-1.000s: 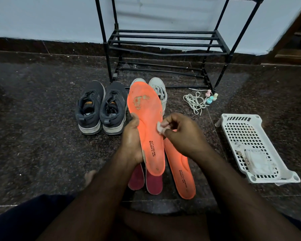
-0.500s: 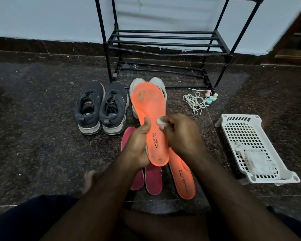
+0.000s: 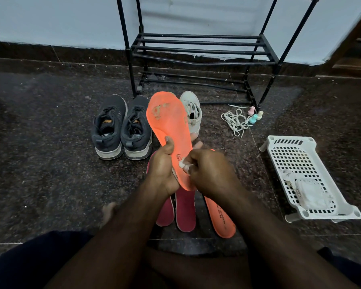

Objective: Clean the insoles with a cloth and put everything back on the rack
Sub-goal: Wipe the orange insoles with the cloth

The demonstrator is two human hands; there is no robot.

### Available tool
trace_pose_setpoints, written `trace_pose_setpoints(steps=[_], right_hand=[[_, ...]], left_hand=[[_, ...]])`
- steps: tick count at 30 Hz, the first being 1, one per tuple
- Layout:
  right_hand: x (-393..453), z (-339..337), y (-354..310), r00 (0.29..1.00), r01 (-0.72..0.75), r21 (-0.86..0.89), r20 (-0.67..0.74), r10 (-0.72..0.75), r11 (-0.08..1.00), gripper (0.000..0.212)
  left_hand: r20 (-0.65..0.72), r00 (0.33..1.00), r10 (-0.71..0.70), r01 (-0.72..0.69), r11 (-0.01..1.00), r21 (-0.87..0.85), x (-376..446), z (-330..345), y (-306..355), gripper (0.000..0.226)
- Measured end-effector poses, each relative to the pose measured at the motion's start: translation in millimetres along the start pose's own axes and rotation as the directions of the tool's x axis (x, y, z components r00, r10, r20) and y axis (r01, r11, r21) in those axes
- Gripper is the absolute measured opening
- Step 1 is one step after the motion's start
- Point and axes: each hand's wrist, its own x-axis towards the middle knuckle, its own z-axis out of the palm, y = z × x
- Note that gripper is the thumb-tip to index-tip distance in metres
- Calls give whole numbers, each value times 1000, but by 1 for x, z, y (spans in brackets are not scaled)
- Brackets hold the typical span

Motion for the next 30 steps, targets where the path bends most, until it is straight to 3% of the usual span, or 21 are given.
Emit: trace_pose_setpoints(steps=[4, 6, 8, 11, 13, 15, 19, 23, 26, 28, 30], right_hand=[[-4, -4, -1, 995, -34, 203, 97, 14, 979, 3], [-2, -6, 3, 999, -52, 257, 6, 53, 965, 5], [1, -4, 5, 997, -35, 201, -60, 48, 979, 6], [-4, 3, -1, 998, -44, 166, 49, 36, 985, 4], [-7, 7, -3, 989, -65, 294, 148, 22, 954, 5], [-5, 5, -1, 987, -100, 408, 157, 38, 908, 4], [-1, -3, 4, 996, -57, 266, -55, 74, 962, 10], [-9, 3, -9, 995, 74, 120, 56, -81, 990, 15], [-9, -5, -7, 986, 39, 236, 148, -76, 971, 16], [-5, -14, -3, 998, 10, 329, 59, -31, 944, 19], [-2, -14, 3, 999, 41, 277, 3, -44, 960, 28]], left_hand=[[4, 1000, 8, -8, 999, -47, -2, 2, 7, 66], [-6, 1000, 6, -6, 998, -58, 0, -1, 8, 68], [-16, 1000, 24, -25, 998, -61, 1, -2, 8, 70], [-31, 997, 68, -71, 994, -88, 0, 0, 10, 67], [-17, 995, 94, -95, 992, -86, -2, 1, 10, 64], [-23, 995, 92, -94, 993, -74, -2, 1, 10, 64], [-21, 998, 55, -57, 992, -112, 0, -2, 8, 67], [-65, 992, 107, -113, 989, -99, 0, 1, 8, 66], [-100, 988, 117, -129, 984, -123, 0, -1, 10, 63], [-84, 993, 77, -88, 988, -127, -2, -1, 11, 62], [-75, 996, 53, -65, 985, -160, -6, 3, 11, 60]])
